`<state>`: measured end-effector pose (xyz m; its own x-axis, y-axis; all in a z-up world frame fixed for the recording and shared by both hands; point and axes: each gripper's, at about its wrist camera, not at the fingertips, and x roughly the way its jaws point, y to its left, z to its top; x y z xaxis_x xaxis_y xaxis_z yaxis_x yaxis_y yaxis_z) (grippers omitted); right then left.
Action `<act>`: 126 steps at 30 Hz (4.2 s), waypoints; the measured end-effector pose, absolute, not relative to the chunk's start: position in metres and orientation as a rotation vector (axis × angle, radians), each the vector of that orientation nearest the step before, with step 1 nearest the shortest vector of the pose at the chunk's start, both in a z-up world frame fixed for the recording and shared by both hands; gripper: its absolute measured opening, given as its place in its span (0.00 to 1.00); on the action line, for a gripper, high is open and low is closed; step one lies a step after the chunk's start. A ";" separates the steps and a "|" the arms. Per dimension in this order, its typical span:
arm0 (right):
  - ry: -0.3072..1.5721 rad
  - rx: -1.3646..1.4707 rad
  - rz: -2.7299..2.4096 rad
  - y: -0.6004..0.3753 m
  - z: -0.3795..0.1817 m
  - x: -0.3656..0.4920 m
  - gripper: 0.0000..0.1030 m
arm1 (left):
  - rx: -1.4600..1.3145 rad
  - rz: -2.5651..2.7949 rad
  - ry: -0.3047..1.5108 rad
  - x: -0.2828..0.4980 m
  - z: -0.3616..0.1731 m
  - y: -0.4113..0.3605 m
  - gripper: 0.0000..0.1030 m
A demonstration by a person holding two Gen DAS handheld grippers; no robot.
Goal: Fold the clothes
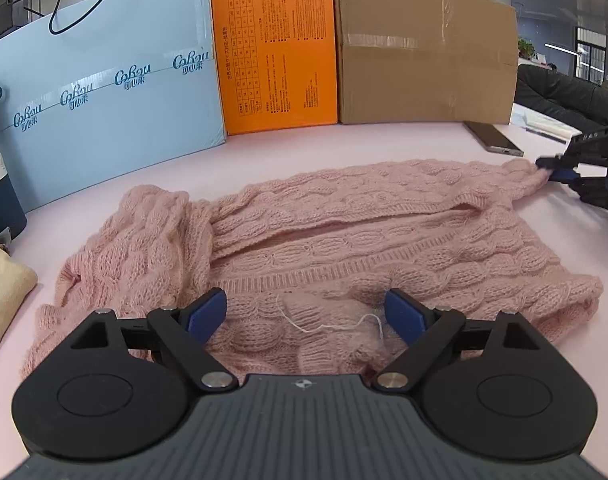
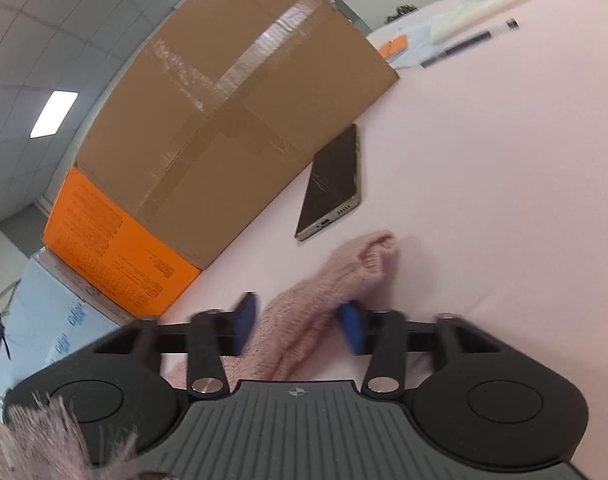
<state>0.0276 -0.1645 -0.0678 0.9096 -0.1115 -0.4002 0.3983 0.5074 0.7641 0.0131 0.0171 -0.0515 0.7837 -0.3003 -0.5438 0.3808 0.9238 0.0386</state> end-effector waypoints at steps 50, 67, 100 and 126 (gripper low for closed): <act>0.438 0.479 0.267 0.028 0.014 0.119 0.82 | -0.132 -0.348 0.519 0.110 0.010 0.086 0.86; 0.608 -0.076 0.360 0.134 -0.019 0.179 0.10 | -0.234 -0.169 0.636 0.136 -0.011 0.113 0.86; 0.495 0.399 0.299 0.001 -0.010 0.147 0.55 | 0.489 -0.087 0.489 0.115 -0.065 0.001 0.86; 0.500 0.692 0.333 -0.036 -0.053 0.143 0.87 | 0.494 -0.082 0.474 0.114 -0.060 0.004 0.87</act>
